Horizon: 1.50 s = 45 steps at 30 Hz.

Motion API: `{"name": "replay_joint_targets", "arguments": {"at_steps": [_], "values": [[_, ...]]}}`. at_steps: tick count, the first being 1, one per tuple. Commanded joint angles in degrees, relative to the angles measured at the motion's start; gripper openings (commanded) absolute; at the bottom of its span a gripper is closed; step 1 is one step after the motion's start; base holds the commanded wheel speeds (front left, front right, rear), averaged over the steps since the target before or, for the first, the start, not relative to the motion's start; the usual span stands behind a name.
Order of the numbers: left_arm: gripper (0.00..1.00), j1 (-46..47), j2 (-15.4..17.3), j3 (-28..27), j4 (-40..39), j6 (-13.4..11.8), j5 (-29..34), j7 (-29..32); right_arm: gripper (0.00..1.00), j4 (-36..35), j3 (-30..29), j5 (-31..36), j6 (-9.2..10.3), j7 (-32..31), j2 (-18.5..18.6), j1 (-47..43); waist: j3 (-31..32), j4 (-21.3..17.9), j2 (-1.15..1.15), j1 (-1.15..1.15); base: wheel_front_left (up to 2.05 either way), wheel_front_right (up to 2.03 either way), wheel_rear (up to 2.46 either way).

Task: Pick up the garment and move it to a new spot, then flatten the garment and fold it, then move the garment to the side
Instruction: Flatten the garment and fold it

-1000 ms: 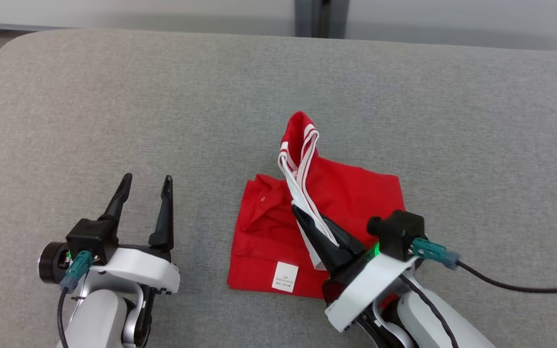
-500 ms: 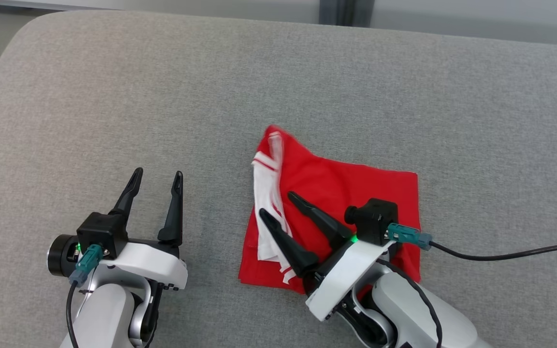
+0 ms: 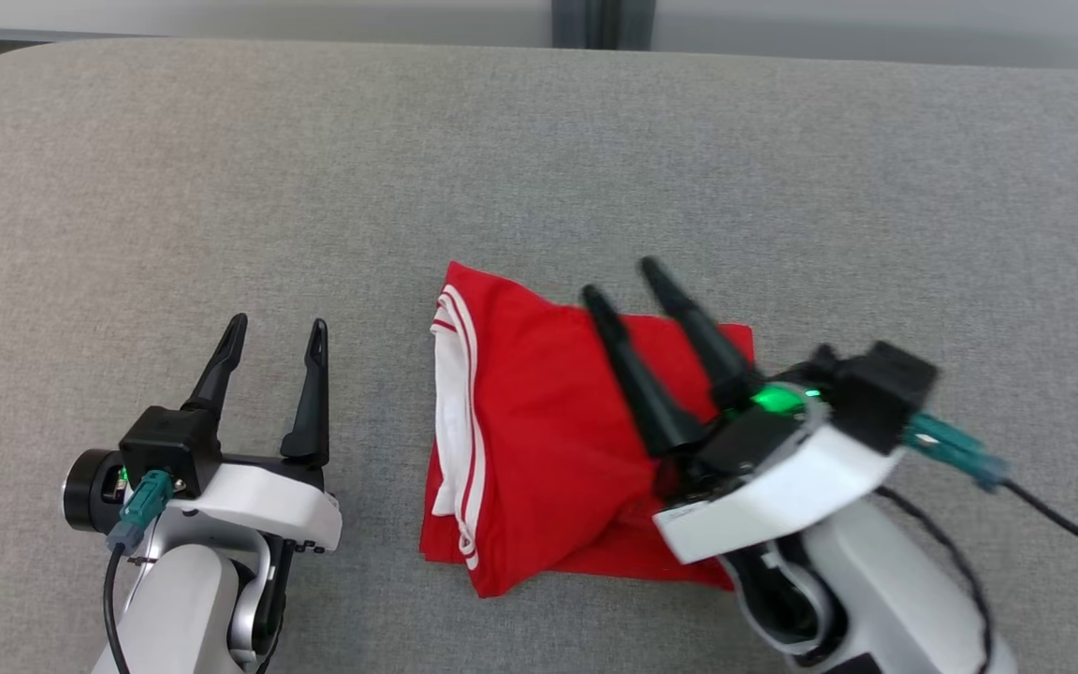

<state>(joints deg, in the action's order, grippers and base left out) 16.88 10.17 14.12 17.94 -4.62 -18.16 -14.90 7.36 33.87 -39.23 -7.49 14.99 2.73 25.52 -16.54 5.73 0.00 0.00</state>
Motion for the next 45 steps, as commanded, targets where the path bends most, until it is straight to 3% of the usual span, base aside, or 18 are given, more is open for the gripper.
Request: {"name": "replay_joint_targets", "arguments": {"at_steps": [1, 11, 18, 33, 43, 44, 45], "values": [[1.00, -0.2, 0.5, -0.3, -0.3, -0.4, 0.3, -0.2, 1.00, -1.7, -2.7, 1.4, -0.02, 0.3, 0.4, -1.9, 0.3, -0.6, 0.00, 0.00, 0.00, 0.00, 0.00], [1.00, -1.4, 1.9, -1.4, -1.7, -1.6, 0.2, -0.2, 1.00, -10.8, -26.3, 15.9, -0.02, -5.1, 0.4, -12.0, 2.0, -2.6, 0.00, 0.00, 0.00, 0.00, 0.00], [1.00, -2.6, 2.5, -2.5, -3.5, -2.6, -0.2, -0.2, 1.00, -12.1, -33.8, 23.3, -0.02, -7.9, 0.6, -17.5, 3.7, -3.4, 0.00, 0.00, 0.00, 0.00, 0.00], [1.00, -5.5, 3.4, -4.2, -3.8, -1.8, 0.5, -0.2, 1.00, -9.2, -35.9, 27.9, -0.02, -8.1, 1.2, -22.3, 6.7, -4.1, 0.00, 0.00, 0.00, 0.00, 0.00], [1.00, -4.4, 3.3, -3.2, -3.9, -1.5, 0.8, -0.2, 1.00, -8.0, -31.4, 27.3, -0.02, -9.4, 2.1, -21.3, 6.0, -1.8, 0.00, 0.00, 0.00, 0.00, 0.00], [1.00, -4.3, 3.1, -3.1, -3.9, -1.5, 0.7, -0.2, 0.50, -7.7, -30.2, 27.1, -0.02, -9.5, 2.3, -21.0, 5.8, -1.4, 0.00, 0.00, 0.00, 0.00, 0.00], [1.00, -4.1, 3.0, -3.1, -3.9, -1.5, 0.6, -0.2, 0.11, -7.3, -28.7, 27.1, -0.02, -10.0, 2.6, -20.6, 5.6, -0.9, 0.00, 0.00, 0.00, 0.00, 0.00]]}}
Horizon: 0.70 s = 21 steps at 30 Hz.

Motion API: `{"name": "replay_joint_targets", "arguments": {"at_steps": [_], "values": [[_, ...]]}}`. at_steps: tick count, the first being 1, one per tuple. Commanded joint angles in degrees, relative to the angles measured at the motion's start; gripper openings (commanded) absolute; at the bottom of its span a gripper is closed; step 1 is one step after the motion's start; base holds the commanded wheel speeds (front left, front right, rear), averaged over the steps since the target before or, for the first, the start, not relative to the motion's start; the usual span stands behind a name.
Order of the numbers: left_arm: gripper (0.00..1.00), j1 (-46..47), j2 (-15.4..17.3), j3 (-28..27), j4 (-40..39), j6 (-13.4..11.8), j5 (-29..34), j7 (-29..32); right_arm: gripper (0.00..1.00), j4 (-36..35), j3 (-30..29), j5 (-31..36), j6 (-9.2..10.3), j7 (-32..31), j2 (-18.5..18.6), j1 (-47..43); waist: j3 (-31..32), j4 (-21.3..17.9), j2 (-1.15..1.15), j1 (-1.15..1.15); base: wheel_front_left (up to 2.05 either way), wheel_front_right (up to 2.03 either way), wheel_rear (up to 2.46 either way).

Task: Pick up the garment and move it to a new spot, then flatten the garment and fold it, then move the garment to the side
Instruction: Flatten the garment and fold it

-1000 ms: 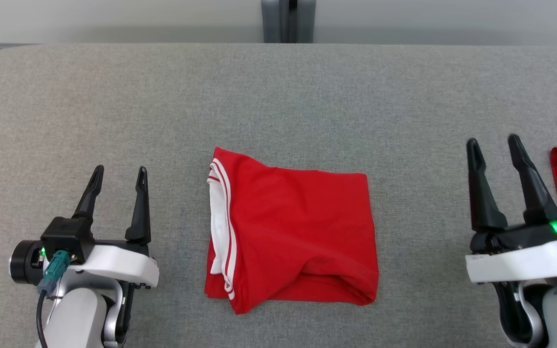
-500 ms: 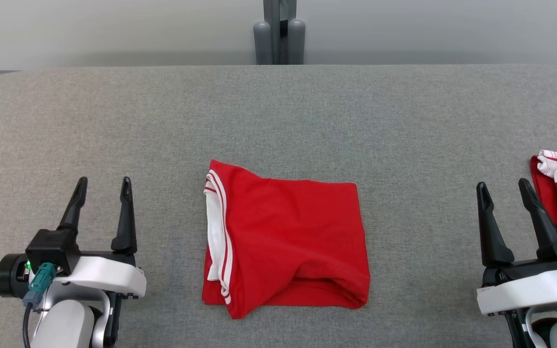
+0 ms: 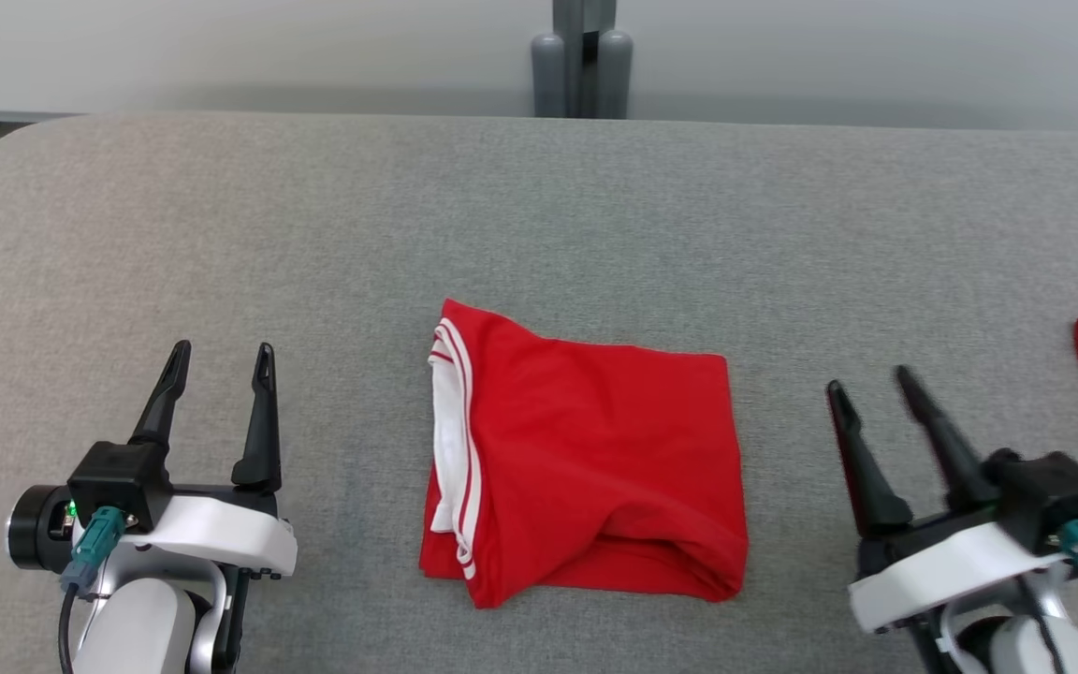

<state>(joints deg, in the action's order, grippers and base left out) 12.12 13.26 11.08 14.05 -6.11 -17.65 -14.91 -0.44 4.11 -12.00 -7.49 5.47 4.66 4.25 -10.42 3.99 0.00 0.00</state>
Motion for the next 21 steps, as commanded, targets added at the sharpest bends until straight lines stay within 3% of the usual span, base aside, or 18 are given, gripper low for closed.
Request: {"name": "replay_joint_targets", "arguments": {"at_steps": [1, 10, 21], "values": [[1.00, 0.9, -0.2, 0.0, 0.0, 0.0, 0.1, -0.2, 0.00, 0.9, 2.5, -0.6, -0.02, -0.7, 0.7, 0.9, -0.7, 1.3, 0.00, 0.00, 0.00, 0.00, 0.00], [1.00, 2.2, -1.7, 0.6, 0.8, 0.9, 0.0, -0.2, 0.00, 9.9, 19.1, -4.9, -0.02, -0.3, 2.1, 6.8, -2.4, 5.2, 0.00, 0.00, 0.00, 0.00, 0.00], [1.00, 3.1, -3.1, 0.3, 1.2, 1.9, 0.5, -0.2, 0.00, 21.7, 31.3, -8.3, -0.02, 2.2, 2.0, 11.2, -4.1, 6.8, 0.00, 0.00, 0.00, 0.00, 0.00]]}}
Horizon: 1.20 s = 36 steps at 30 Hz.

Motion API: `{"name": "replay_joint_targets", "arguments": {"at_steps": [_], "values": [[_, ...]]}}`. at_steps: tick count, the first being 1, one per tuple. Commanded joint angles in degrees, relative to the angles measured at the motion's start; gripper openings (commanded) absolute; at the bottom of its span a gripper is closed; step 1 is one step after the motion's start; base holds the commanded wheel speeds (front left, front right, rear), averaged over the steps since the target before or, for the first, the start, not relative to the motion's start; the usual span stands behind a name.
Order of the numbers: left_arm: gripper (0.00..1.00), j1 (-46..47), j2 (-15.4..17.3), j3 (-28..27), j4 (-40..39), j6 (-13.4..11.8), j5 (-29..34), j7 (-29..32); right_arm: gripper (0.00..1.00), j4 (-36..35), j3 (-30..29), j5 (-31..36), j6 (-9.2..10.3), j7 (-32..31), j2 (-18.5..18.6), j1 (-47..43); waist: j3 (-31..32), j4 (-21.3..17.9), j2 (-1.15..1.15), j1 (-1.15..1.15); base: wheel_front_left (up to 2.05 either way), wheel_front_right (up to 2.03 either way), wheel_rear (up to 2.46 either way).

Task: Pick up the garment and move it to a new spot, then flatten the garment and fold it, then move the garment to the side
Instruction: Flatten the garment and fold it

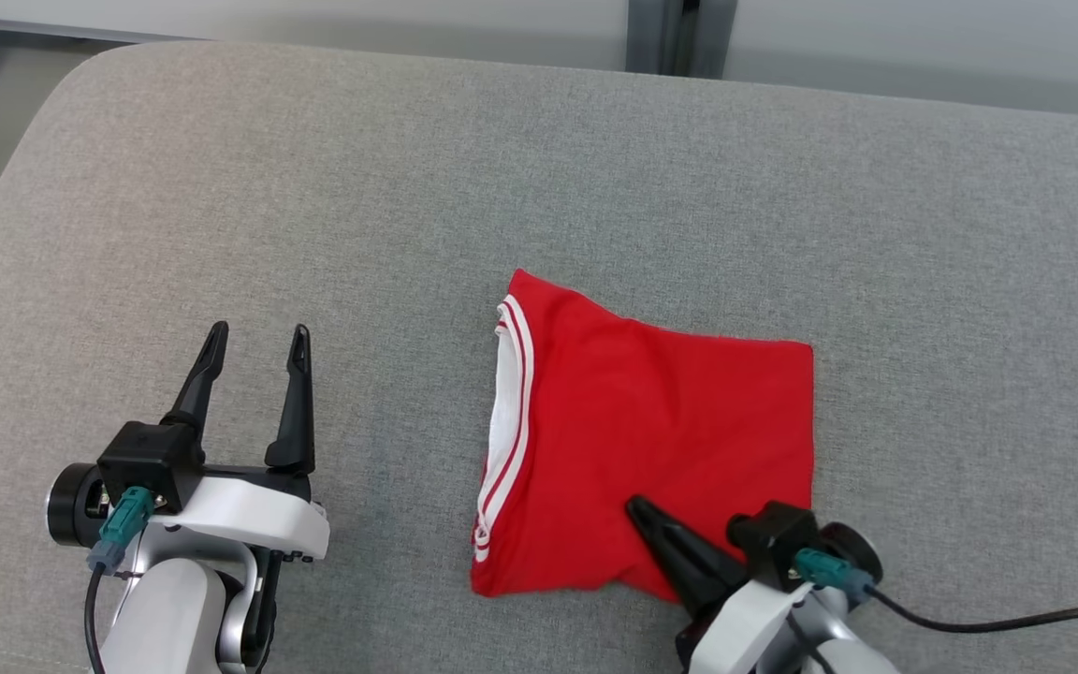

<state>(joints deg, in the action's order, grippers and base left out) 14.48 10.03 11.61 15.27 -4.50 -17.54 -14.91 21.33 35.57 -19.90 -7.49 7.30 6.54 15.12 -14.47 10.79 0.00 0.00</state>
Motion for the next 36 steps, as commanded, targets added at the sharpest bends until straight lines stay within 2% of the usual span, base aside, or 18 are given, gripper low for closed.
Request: {"name": "replay_joint_targets", "arguments": {"at_steps": [1, 6, 10, 14, 23, 24, 25, 26, 27, 32, 36], "values": [[1.00, 0.8, 0.1, -0.3, 0.1, 0.3, 0.5, -0.2, 0.00, 1.0, 1.0, -0.7, -0.02, 0.6, 0.0, 0.7, -0.1, -0.1, 0.00, 0.00, 0.00, 0.00, 0.00], [1.00, 0.9, -0.3, -0.7, 0.3, 0.6, 0.8, -0.2, 0.00, 4.5, 4.5, -2.6, -0.02, 2.8, -0.7, 2.9, -0.3, -0.5, 0.00, 0.00, 0.00, 0.00, 0.00], [1.00, 0.8, -0.5, -1.3, 0.5, 0.8, 0.9, -0.2, 0.00, 4.8, 2.8, -3.4, -0.02, 4.8, -0.8, 4.0, 0.1, -1.3, 0.00, 0.00, 0.00, 0.00, 0.00], [1.00, 0.9, -0.6, -2.4, -0.2, 0.8, 1.1, -0.2, 0.00, 2.9, -3.4, -2.6, -0.02, 6.5, -0.4, 3.8, 0.9, -2.4, 0.00, 0.00, 0.00, 0.00, 0.00], [1.00, -0.5, -0.2, -3.9, -0.2, 1.1, 2.5, -0.2, 0.00, -3.7, -22.4, 2.8, -0.02, 7.6, -0.8, 0.6, 3.1, -6.0, 0.00, 0.00, 0.00, 0.00, 0.00], [1.00, -0.8, -0.1, -4.0, -0.2, 1.1, 2.6, -0.2, 0.09, -4.3, -24.4, 3.5, -0.02, 7.5, -1.0, 0.1, 3.3, -6.4, 0.00, 0.00, 0.00, 0.00, 0.00], [1.00, -1.1, 0.0, -4.1, -0.2, 1.1, 2.8, -0.2, 0.35, -4.9, -26.1, 4.2, -0.02, 7.3, -1.2, -0.6, 3.5, -6.7, 0.00, 0.00, 0.00, 0.00, 0.00], [1.00, -1.3, 0.0, -4.2, -0.3, 1.0, 2.8, -0.2, 0.65, -5.3, -28.0, 5.2, -0.02, 6.9, -1.4, -1.2, 3.8, -7.1, 0.00, 0.00, 0.00, 0.00, 0.00], [1.00, -1.5, 0.0, -4.2, -0.4, 1.1, 3.0, -0.2, 1.00, -6.0, -29.8, 5.8, -0.02, 6.7, -1.5, -1.7, 4.0, -7.3, 0.00, 0.00, 0.00, 0.00, 0.00], [1.00, -2.9, 0.4, -4.5, -0.4, 1.0, 3.0, -0.2, 1.00, -8.8, -36.4, 8.4, -0.02, 4.7, -2.2, -5.1, 5.1, -8.3, 0.00, 0.00, 0.00, 0.00, 0.00], [1.00, -3.5, 0.6, -4.4, -0.3, 1.0, 3.0, -0.2, 1.00, -10.3, -38.2, 9.3, -0.02, 3.3, -2.5, -7.2, 5.6, -8.9, 0.00, 0.00, 0.00, 0.00, 0.00]]}}
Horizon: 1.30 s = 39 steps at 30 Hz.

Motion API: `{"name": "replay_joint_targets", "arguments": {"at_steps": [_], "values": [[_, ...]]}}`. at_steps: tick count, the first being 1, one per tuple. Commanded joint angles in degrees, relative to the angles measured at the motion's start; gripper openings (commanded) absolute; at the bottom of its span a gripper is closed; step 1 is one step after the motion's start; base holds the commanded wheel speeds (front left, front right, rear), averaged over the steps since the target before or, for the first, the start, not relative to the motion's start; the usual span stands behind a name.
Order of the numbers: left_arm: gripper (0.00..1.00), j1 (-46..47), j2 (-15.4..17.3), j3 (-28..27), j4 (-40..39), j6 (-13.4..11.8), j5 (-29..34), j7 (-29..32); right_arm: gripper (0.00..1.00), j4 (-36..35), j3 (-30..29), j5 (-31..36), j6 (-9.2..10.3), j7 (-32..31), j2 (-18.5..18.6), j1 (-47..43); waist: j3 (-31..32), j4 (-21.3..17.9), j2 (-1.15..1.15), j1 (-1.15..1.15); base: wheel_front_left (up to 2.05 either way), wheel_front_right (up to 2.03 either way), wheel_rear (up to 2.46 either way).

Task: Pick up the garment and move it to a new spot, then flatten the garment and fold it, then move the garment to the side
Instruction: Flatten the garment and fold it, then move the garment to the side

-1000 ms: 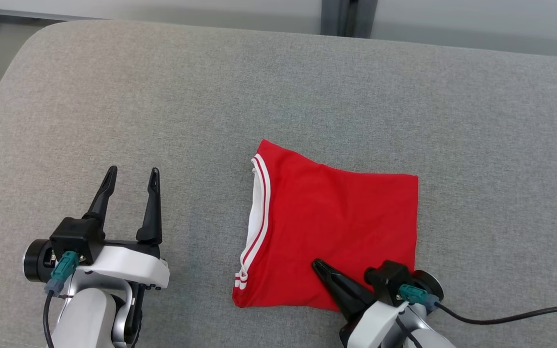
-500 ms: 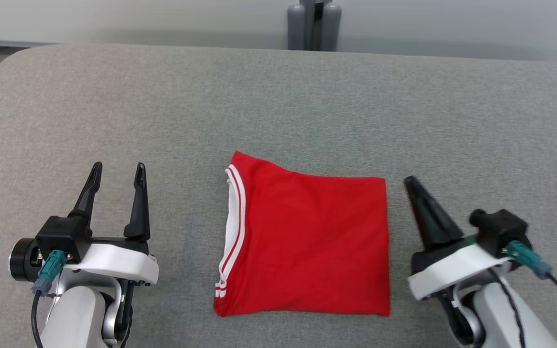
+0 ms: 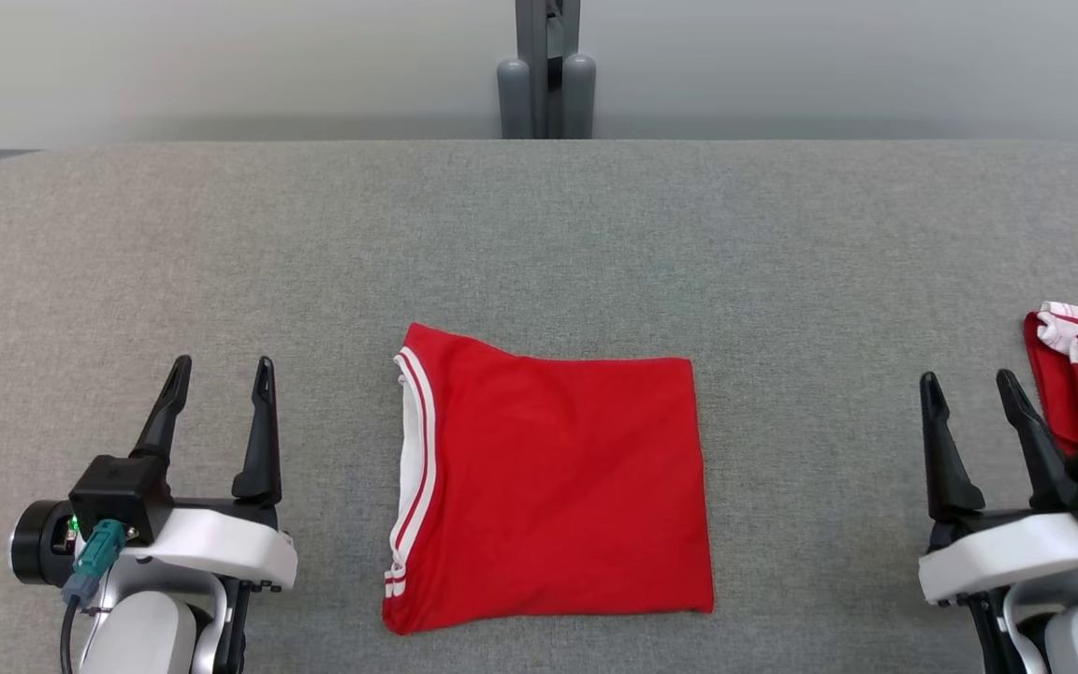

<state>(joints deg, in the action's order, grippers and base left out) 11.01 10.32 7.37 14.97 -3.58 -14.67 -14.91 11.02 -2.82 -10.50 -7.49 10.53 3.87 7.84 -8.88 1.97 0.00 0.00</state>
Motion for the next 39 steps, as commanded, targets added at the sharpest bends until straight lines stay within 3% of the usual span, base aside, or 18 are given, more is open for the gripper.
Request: {"name": "replay_joint_targets", "arguments": {"at_steps": [1, 12, 24, 39], "values": [[1.00, -0.2, 0.5, -0.1, 0.0, 0.1, 0.2, -0.2, 1.00, -0.5, -0.2, 0.2, -0.02, -0.3, 0.2, -0.5, 0.2, -0.2, 0.00, 0.00, 0.00, 0.00, 0.00], [1.00, -1.3, 0.9, 1.0, -0.4, -0.2, 0.2, 0.7, 1.00, -4.9, -2.7, 0.9, -0.02, -2.5, -0.5, -3.8, 0.8, -0.6, 0.00, 0.00, 0.00, 0.00, 0.00], [1.00, 0.1, 0.6, 2.1, -0.6, 0.0, -0.4, 0.7, 1.00, -6.1, -2.1, 1.2, -0.02, -4.0, -0.7, -2.5, -0.8, 2.9, 0.00, 0.00, 0.00, 0.00, 0.00], [1.00, 2.9, -1.1, 3.6, 1.0, 1.0, -0.8, 0.1, 1.00, 6.5, 9.6, -2.0, -0.02, -6.4, -0.7, 1.0, -4.2, 9.3, 0.00, 0.00, 0.00, 0.00, 0.00]]}}
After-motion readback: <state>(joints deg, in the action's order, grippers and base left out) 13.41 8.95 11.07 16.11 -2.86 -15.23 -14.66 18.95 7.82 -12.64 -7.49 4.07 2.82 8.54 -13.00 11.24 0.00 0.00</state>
